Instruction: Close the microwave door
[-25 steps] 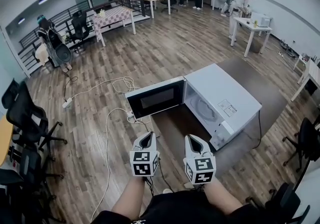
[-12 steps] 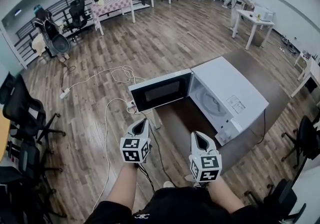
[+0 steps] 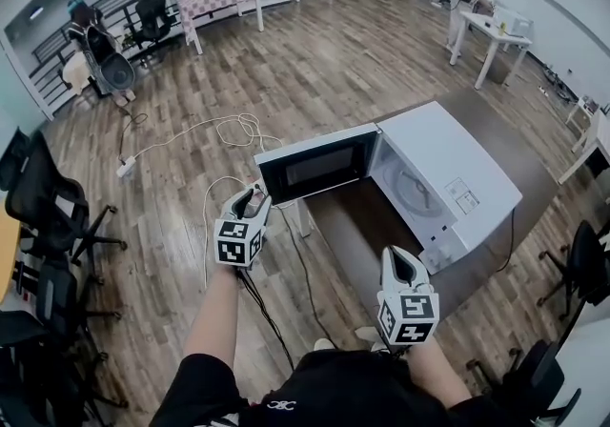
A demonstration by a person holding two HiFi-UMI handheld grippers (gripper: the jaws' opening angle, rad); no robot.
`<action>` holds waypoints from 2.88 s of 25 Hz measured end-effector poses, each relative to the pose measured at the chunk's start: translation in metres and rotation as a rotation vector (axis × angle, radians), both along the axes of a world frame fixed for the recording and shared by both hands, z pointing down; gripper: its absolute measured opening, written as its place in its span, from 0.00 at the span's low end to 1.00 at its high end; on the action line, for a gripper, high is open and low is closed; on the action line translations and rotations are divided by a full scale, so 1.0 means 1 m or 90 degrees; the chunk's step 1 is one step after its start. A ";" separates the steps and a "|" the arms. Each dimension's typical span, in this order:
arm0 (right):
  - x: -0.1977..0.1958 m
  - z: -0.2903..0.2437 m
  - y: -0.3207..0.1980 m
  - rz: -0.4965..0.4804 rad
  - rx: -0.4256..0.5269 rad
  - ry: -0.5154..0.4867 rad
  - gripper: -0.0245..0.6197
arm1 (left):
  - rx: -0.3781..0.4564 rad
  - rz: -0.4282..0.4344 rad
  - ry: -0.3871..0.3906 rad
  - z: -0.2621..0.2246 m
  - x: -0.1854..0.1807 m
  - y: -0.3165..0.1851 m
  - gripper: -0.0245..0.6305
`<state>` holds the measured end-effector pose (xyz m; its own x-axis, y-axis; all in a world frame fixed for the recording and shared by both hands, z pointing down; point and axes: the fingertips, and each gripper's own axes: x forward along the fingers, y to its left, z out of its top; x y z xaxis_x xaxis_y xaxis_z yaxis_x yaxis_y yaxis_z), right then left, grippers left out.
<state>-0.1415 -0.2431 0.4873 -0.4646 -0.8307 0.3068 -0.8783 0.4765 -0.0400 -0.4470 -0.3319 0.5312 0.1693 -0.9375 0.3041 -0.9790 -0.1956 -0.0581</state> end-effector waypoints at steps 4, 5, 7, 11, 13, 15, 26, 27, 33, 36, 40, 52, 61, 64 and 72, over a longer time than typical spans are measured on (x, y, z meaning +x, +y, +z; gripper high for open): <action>0.002 0.002 -0.002 0.009 -0.006 0.012 0.05 | -0.013 0.027 0.004 0.010 -0.021 -0.024 0.38; 0.002 0.002 -0.002 0.010 -0.006 0.016 0.05 | -0.021 0.034 0.016 0.014 -0.025 -0.030 0.39; 0.002 0.002 -0.001 0.011 -0.007 0.024 0.05 | -0.040 0.053 0.034 0.023 -0.032 -0.040 0.39; 0.001 0.004 0.001 0.010 -0.009 0.039 0.05 | -0.070 0.096 0.044 0.038 -0.039 -0.056 0.42; 0.003 0.006 0.002 0.009 -0.011 0.045 0.05 | -0.081 0.116 0.047 0.039 -0.038 -0.064 0.44; 0.004 0.009 0.004 0.006 -0.015 0.048 0.05 | -0.090 0.134 0.028 0.039 -0.037 -0.069 0.44; 0.013 0.014 0.000 0.016 -0.027 0.059 0.05 | -0.102 0.176 -0.042 0.023 -0.039 -0.103 0.46; 0.014 0.015 0.000 0.017 -0.028 0.059 0.05 | -0.106 0.181 -0.047 0.023 -0.038 -0.103 0.44; 0.021 0.018 -0.006 0.019 -0.031 0.059 0.05 | -0.111 0.187 -0.059 0.026 -0.030 -0.104 0.41; 0.023 0.021 -0.008 0.017 -0.032 0.059 0.05 | -0.109 0.183 -0.061 0.027 -0.029 -0.100 0.41; 0.025 0.021 -0.008 0.015 -0.033 0.057 0.05 | -0.119 0.197 -0.050 0.026 -0.023 -0.088 0.40; 0.026 0.023 -0.004 -0.012 -0.031 0.049 0.05 | -0.169 0.294 -0.071 0.029 0.024 -0.038 0.36; 0.041 0.027 0.003 -0.015 -0.026 0.052 0.05 | -0.200 0.367 -0.067 0.032 0.073 -0.005 0.38; 0.048 0.028 0.004 -0.016 -0.026 0.049 0.05 | -0.208 0.418 -0.077 0.032 0.101 0.007 0.40; 0.073 0.027 0.006 -0.002 -0.029 0.039 0.05 | -0.207 0.521 -0.097 0.032 0.188 0.035 0.45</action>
<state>-0.0682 -0.2375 0.5143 -0.4459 -0.8137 0.3728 -0.8785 0.4776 -0.0082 -0.2589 -0.2966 0.5630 0.6830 -0.4048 0.6080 -0.5122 -0.8589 0.0035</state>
